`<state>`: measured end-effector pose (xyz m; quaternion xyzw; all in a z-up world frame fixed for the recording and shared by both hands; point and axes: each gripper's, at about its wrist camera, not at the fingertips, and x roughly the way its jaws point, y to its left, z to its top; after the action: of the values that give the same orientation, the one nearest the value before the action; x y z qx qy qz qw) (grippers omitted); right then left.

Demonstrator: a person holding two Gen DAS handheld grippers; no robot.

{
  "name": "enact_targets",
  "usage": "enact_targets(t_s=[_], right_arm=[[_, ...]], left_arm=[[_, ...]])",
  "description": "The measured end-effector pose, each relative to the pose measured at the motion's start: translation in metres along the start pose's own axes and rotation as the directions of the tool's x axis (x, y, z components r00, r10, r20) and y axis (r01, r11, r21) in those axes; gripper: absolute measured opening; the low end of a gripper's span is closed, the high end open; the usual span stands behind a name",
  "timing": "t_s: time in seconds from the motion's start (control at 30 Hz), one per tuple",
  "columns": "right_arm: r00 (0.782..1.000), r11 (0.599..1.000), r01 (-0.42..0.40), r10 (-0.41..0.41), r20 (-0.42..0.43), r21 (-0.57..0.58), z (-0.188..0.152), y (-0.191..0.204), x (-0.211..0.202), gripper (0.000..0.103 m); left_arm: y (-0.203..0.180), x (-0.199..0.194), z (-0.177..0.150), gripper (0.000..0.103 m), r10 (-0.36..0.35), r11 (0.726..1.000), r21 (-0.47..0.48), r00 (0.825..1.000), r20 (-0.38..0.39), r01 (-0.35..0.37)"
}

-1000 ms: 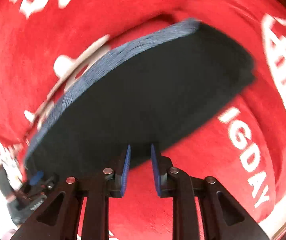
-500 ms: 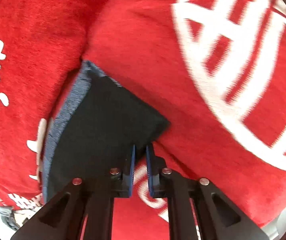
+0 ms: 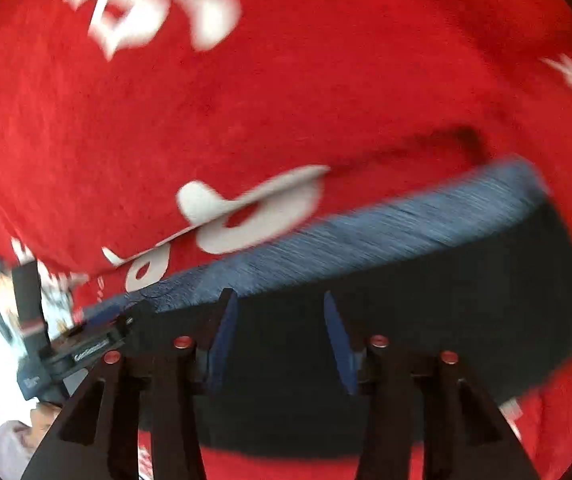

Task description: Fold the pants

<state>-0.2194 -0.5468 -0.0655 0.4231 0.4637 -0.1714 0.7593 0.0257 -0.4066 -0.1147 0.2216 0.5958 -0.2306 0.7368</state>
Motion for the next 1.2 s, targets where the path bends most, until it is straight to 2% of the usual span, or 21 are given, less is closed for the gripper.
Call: enact_targets(t_s=[0.03, 0.07, 0.1, 0.13, 0.2, 0.23, 0.33, 0.43, 0.5, 0.57, 0.63, 0.7, 0.8, 0.83, 0.87, 0.9, 1.03, 1.13, 1.2], right_arm=[[1.000, 1.000, 0.019, -0.019, -0.019, -0.017, 0.002, 0.001, 0.012, 0.049], [0.999, 0.999, 0.040, -0.040, -0.027, -0.024, 0.005, -0.001, 0.019, 0.044], [0.999, 0.999, 0.041, -0.042, -0.016, -0.028, 0.007, -0.007, 0.020, 0.034], [0.998, 0.998, 0.059, -0.059, 0.004, -0.023, 0.010, -0.017, 0.014, 0.032], [0.987, 0.987, 0.155, -0.157, 0.038, 0.038, 0.014, -0.039, -0.007, 0.036], [0.984, 0.981, 0.171, -0.176, 0.043, 0.094, 0.016, -0.056, -0.018, 0.036], [0.993, 0.979, 0.106, -0.113, 0.032, 0.175, 0.005, -0.085, -0.049, 0.037], [0.997, 0.983, 0.071, -0.075, 0.019, 0.167, -0.026, -0.090, -0.077, 0.038], [0.998, 0.974, 0.064, -0.068, 0.013, 0.216, -0.048, -0.098, -0.089, 0.038], [0.997, 0.942, 0.059, -0.068, 0.018, 0.332, -0.072, -0.117, -0.098, 0.039], [0.997, 0.888, 0.046, -0.069, 0.034, 0.457, -0.092, -0.141, -0.105, 0.045], [0.996, 0.842, 0.044, -0.076, 0.038, 0.537, -0.100, -0.163, -0.105, 0.047], [0.998, 0.824, -0.003, -0.036, 0.059, 0.566, -0.097, -0.183, -0.106, 0.047], [0.998, 0.826, -0.017, -0.018, 0.057, 0.563, -0.087, -0.195, -0.112, 0.046], [0.999, 0.828, -0.025, 0.001, 0.044, 0.560, -0.085, -0.196, -0.109, 0.024], [1.000, 0.830, -0.016, 0.003, 0.025, 0.558, -0.085, -0.194, -0.102, 0.006], [1.000, 0.811, 0.001, -0.018, 0.023, 0.585, -0.089, -0.193, -0.100, 0.006], [0.995, 0.814, 0.082, -0.097, -0.005, 0.575, -0.098, -0.194, -0.106, 0.010], [0.999, 0.820, 0.039, -0.050, 0.003, 0.571, -0.104, -0.194, -0.114, 0.011]], left_arm=[[-0.002, 0.004, 0.002, 0.086, 0.016, 1.000, 0.010, 1.000, 0.005, -0.016], [-0.002, 0.005, 0.004, 0.086, 0.018, 1.000, 0.020, 1.000, 0.015, -0.019], [-0.003, 0.004, 0.004, 0.086, 0.025, 0.999, 0.025, 1.000, 0.015, -0.025], [-0.001, -0.001, 0.004, 0.086, 0.038, 0.999, 0.035, 0.999, 0.018, -0.039], [0.006, -0.018, -0.001, 0.086, 0.034, 0.998, 0.053, 0.999, 0.033, -0.035], [0.007, -0.027, -0.007, 0.086, 0.014, 0.998, 0.062, 0.999, 0.039, -0.017], [-0.003, -0.048, -0.031, 0.086, -0.037, 0.994, 0.105, 0.999, 0.033, 0.033], [-0.029, -0.053, -0.063, 0.086, -0.074, 0.982, 0.172, 0.997, -0.008, 0.074], [-0.043, -0.046, -0.081, 0.086, -0.073, 0.978, 0.191, 0.996, -0.049, 0.081], [-0.048, -0.037, -0.099, 0.086, -0.084, 0.985, 0.146, 0.993, -0.087, 0.096], [-0.046, -0.041, -0.106, 0.086, -0.095, 0.989, 0.110, 0.994, -0.048, 0.100], [-0.046, -0.042, -0.105, 0.086, -0.100, 0.990, 0.097, 0.993, -0.054, 0.105], [-0.046, -0.042, -0.105, 0.086, -0.099, 0.989, 0.107, 0.993, -0.062, 0.105], [-0.047, -0.042, -0.105, 0.086, -0.097, 0.988, 0.113, 0.993, -0.062, 0.103], [-0.047, -0.042, -0.105, 0.086, -0.097, 0.988, 0.114, 0.993, -0.064, 0.103], [-0.041, -0.035, -0.103, 0.086, -0.096, 0.988, 0.115, 0.993, -0.065, 0.103], [-0.038, -0.033, -0.099, 0.086, -0.084, 0.989, 0.115, 0.993, -0.088, 0.094], [-0.040, -0.041, -0.093, 0.086, -0.080, 0.989, 0.119, 0.991, -0.108, 0.093], [-0.035, -0.047, -0.093, 0.086, -0.083, 0.988, 0.122, 0.990, -0.110, 0.097]])
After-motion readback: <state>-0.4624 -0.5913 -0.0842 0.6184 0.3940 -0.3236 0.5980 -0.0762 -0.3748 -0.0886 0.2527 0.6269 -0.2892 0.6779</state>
